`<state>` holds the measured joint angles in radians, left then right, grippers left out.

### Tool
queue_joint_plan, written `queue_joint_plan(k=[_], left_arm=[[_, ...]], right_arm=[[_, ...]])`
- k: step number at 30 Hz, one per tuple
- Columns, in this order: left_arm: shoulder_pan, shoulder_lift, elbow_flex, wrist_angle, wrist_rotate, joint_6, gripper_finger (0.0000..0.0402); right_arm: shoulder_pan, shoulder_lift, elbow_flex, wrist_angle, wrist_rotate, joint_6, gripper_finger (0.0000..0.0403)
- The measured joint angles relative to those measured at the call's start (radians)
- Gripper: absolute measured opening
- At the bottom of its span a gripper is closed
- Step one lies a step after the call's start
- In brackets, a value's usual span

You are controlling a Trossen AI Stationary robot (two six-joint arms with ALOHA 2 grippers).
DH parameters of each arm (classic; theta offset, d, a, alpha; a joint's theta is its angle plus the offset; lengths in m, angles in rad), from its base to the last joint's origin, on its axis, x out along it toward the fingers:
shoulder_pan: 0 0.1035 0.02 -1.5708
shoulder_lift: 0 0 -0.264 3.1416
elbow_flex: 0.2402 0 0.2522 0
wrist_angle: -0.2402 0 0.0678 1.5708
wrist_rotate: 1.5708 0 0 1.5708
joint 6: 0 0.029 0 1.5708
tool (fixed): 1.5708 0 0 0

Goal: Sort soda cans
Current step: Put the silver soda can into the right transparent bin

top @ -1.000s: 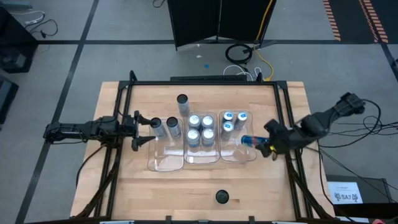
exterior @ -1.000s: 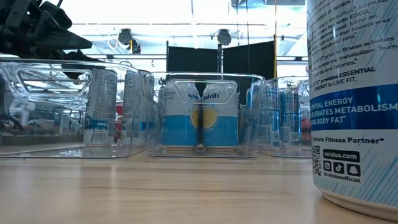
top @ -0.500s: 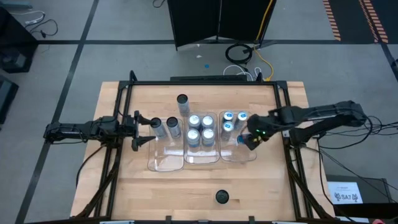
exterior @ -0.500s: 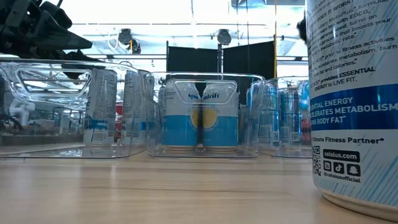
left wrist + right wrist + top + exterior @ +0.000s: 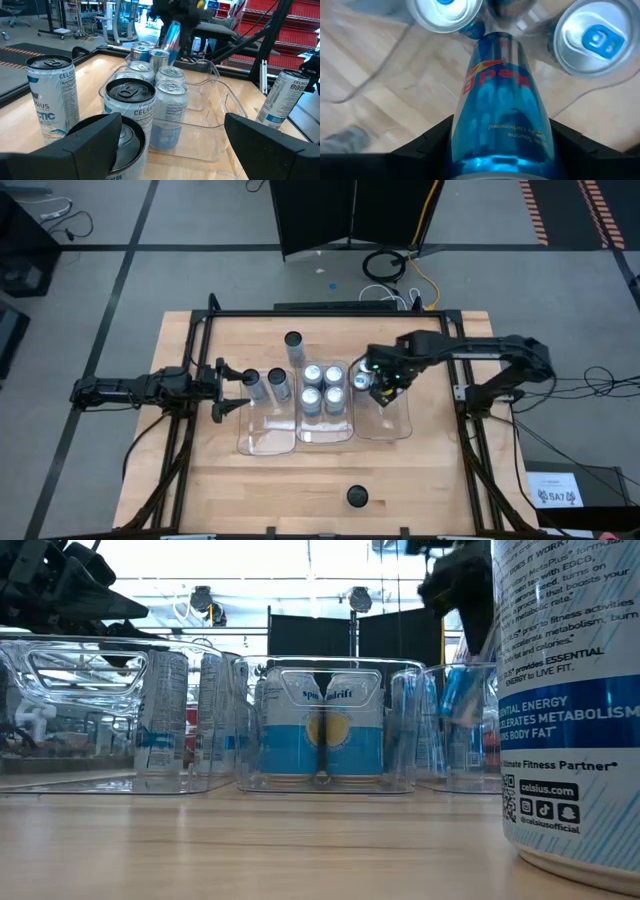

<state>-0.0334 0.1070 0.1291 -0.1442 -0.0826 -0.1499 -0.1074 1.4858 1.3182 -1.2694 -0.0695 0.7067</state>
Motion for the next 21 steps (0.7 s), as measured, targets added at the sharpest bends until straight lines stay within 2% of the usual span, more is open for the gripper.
queue_joint_plan(k=[10, 21], left_arm=[[0.0, 0.0, 0.0, 0.0, 0.0, 0.0, 0.0363], [0.0, 0.0, 0.0, 0.0, 0.0, 0.0, 0.0363]], right_arm=[[-0.046, 0.196, 0.02, -0.071, 0.033, -0.137, 0.0233], [-0.051, 0.226, 0.02, -0.083, 0.09, -0.202, 0.0233]])
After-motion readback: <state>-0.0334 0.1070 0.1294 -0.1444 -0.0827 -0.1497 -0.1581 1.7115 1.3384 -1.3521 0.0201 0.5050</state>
